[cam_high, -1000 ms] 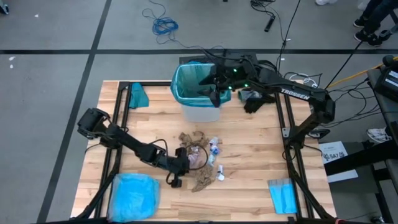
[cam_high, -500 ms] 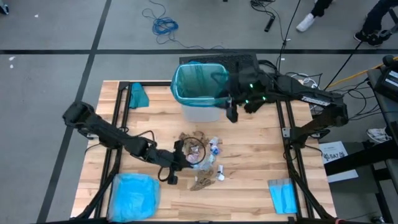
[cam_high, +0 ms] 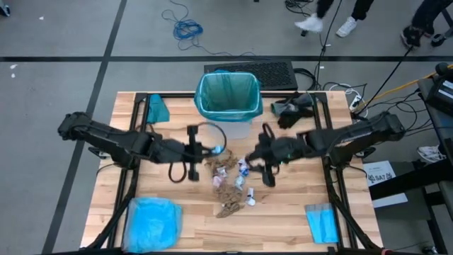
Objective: Place trash/remove bag and relplace
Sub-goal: Put the blue trash bag into the trash bin
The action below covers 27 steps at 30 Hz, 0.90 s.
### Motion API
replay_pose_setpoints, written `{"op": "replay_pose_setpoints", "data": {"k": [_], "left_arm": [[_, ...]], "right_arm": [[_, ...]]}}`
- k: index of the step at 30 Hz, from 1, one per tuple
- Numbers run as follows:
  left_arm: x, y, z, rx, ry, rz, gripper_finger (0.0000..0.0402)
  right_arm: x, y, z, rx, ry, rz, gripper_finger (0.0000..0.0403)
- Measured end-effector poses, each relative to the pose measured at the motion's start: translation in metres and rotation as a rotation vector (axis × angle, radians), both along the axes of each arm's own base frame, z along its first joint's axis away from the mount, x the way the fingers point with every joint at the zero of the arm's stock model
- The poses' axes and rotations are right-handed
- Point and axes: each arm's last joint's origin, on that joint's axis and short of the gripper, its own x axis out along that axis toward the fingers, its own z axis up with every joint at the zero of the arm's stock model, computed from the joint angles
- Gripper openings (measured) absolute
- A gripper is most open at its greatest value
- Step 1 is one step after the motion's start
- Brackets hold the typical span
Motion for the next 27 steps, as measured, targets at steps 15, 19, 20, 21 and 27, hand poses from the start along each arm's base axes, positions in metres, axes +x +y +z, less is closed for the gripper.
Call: {"op": "replay_pose_setpoints", "data": {"k": [15,19,20,21,27], "left_arm": [[-0.002,0.096,0.054,0.106,-0.056,0.207,0.0005],[-0.007,0.127,0.048,0.013,-0.02,0.219,0.0005],[-0.007,0.135,0.046,-0.018,-0.017,0.222,0.0005],[-0.008,0.141,0.044,-0.047,-0.013,0.227,0.0005],[-0.006,0.16,0.035,-0.109,0.016,0.213,0.0078]], "right_arm": [[-0.013,0.044,-0.089,0.096,-0.137,-0.057,0.0139],[-0.003,0.055,-0.102,0.102,-0.155,-0.034,0.0139],[-0.001,0.057,-0.106,0.101,-0.157,-0.028,0.0139],[0.002,0.059,-0.111,0.101,-0.156,-0.024,0.0139],[0.014,0.065,-0.137,0.089,-0.132,-0.012,0.0139]]}}
